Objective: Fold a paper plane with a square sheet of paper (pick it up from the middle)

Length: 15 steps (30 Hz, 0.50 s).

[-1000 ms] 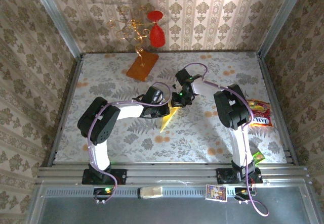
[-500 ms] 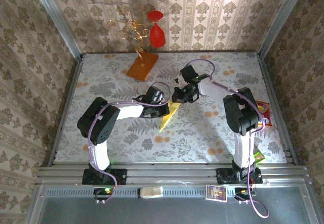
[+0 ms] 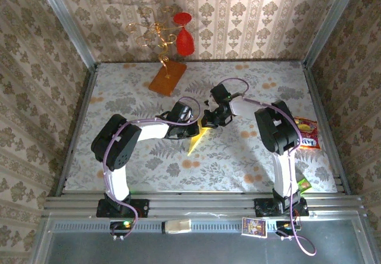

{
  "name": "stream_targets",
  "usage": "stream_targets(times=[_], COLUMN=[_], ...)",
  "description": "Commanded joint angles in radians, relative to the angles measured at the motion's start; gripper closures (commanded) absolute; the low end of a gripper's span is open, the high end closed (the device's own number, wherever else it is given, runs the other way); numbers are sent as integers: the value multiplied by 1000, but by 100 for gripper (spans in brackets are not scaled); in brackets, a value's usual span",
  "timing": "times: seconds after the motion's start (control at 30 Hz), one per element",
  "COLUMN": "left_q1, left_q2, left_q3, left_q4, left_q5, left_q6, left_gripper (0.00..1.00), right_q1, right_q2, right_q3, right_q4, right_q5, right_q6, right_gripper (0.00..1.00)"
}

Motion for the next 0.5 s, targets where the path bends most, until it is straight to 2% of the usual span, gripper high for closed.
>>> stream_targets(times=[0.0, 0.23, 0.47], left_q1=[6, 25, 0], left_q2=[31, 0, -71], left_q3=[1, 21, 4], left_q4=[-68, -43, 22], left_q5=[-29, 23, 124], left_q6=[2, 21, -3], left_gripper=[100, 100, 99], right_q1=[7, 6, 4], right_q2=[19, 34, 25], right_q3=[-11, -59, -116], right_q4=[9, 20, 71], right_q5=[-2, 60, 70], right_q6=[8, 9, 15], right_gripper=[96, 96, 96])
